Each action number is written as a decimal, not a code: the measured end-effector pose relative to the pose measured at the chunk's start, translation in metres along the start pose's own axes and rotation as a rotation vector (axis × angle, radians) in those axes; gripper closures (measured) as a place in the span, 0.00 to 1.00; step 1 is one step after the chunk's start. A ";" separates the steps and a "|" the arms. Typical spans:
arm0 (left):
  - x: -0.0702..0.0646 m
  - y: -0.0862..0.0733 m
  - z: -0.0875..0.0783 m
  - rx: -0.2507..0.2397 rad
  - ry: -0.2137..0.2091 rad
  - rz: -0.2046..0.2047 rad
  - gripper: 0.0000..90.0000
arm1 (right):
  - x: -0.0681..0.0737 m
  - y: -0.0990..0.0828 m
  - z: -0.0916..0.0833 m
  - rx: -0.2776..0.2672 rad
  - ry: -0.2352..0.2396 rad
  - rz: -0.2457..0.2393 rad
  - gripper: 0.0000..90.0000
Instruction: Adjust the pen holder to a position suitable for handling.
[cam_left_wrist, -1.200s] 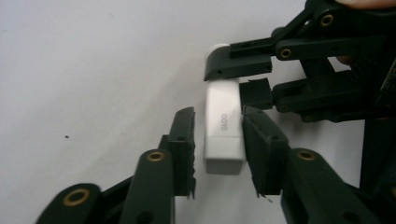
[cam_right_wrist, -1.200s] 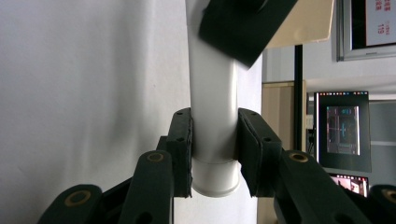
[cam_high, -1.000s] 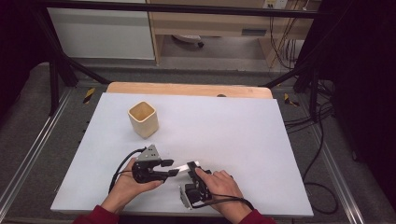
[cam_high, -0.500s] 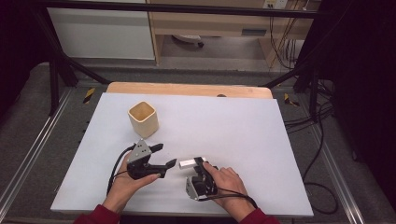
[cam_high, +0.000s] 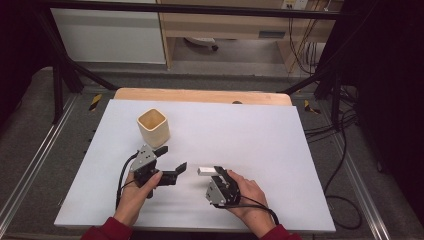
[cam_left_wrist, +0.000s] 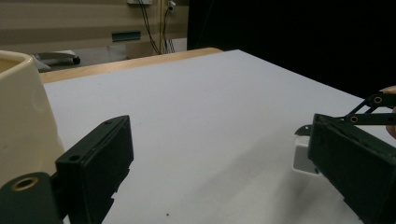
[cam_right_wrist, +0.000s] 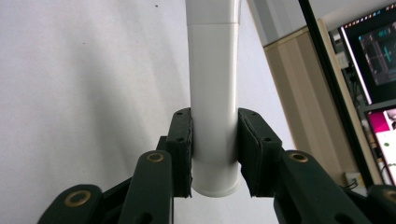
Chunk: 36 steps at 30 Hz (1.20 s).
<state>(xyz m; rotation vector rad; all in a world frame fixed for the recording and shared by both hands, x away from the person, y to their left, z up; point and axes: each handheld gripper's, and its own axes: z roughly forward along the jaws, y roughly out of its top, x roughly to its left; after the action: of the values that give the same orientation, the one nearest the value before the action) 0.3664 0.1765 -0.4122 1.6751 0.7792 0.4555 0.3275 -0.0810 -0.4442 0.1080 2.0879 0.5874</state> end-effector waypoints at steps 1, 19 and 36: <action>0.000 0.000 0.000 -0.004 -0.004 0.000 0.07 | -0.002 -0.001 -0.001 -0.001 0.002 0.018 0.75; -0.008 0.001 -0.004 -0.023 0.002 0.012 0.05 | -0.034 -0.011 -0.007 -0.169 0.096 0.448 0.75; -0.016 -0.003 0.013 -0.028 -0.007 -0.061 0.09 | -0.041 -0.012 0.005 -0.259 0.201 0.718 0.75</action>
<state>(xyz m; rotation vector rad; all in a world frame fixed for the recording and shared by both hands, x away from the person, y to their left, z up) 0.3627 0.1565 -0.4166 1.6213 0.8132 0.4160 0.3565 -0.1017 -0.4204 0.6904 2.1174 1.3362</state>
